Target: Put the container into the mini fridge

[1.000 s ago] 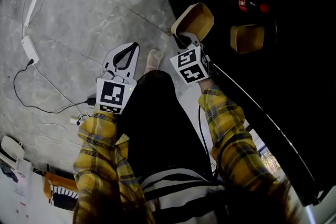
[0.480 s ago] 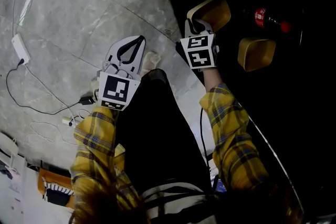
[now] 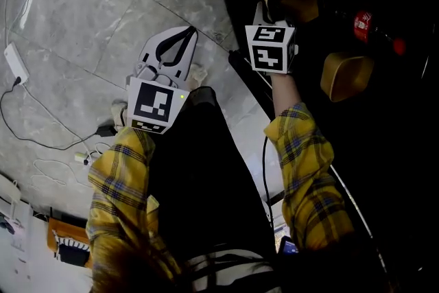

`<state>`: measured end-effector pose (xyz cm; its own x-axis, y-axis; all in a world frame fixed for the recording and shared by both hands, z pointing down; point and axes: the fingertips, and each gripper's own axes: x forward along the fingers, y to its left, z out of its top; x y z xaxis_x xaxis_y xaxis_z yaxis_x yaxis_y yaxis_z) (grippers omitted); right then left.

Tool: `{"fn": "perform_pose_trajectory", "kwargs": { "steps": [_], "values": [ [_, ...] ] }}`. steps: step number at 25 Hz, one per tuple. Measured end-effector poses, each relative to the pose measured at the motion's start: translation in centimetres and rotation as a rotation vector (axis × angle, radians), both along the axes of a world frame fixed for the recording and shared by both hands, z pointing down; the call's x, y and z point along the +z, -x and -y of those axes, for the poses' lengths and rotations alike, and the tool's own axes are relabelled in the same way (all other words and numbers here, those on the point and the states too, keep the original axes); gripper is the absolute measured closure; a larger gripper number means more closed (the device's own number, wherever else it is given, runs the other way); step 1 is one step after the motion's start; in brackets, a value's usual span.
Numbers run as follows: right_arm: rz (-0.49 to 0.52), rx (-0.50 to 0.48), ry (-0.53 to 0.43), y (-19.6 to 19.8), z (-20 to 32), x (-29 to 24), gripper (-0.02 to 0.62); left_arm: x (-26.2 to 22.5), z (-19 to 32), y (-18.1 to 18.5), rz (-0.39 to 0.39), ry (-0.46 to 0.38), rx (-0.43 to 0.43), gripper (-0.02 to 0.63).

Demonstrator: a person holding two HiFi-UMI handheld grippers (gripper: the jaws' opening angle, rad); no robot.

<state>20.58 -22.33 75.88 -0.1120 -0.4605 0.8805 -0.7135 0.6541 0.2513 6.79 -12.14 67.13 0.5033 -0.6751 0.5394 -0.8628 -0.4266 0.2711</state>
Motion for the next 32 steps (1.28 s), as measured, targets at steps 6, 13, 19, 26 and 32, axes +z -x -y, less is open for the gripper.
{"fn": "perform_pose_trajectory", "kwargs": {
  "steps": [6, 13, 19, 26, 32],
  "values": [
    [-0.017, 0.057, -0.054, -1.6, 2.2, 0.6, 0.565, 1.3, 1.4, -1.3, -0.018, -0.013, 0.011, 0.588],
    [-0.017, 0.09, -0.051, -2.7, 3.3, 1.1, 0.563, 1.7, 2.9, -2.2, -0.038, -0.036, 0.03, 0.588],
    [-0.002, 0.109, -0.102, -3.1, 3.8, 0.8, 0.563, 2.3, 4.1, -1.9, -0.041, -0.054, -0.003, 0.588],
    [-0.015, 0.165, -0.161, -3.2, 3.1, -0.6, 0.514, 1.6, 4.5, -0.8, -0.039, -0.052, -0.024, 0.588],
    [0.009, 0.24, -0.199, -2.8, 1.4, -3.7, 0.515, -0.9, 4.8, 2.5, -0.038, -0.058, -0.064, 0.588]
  ]
}}
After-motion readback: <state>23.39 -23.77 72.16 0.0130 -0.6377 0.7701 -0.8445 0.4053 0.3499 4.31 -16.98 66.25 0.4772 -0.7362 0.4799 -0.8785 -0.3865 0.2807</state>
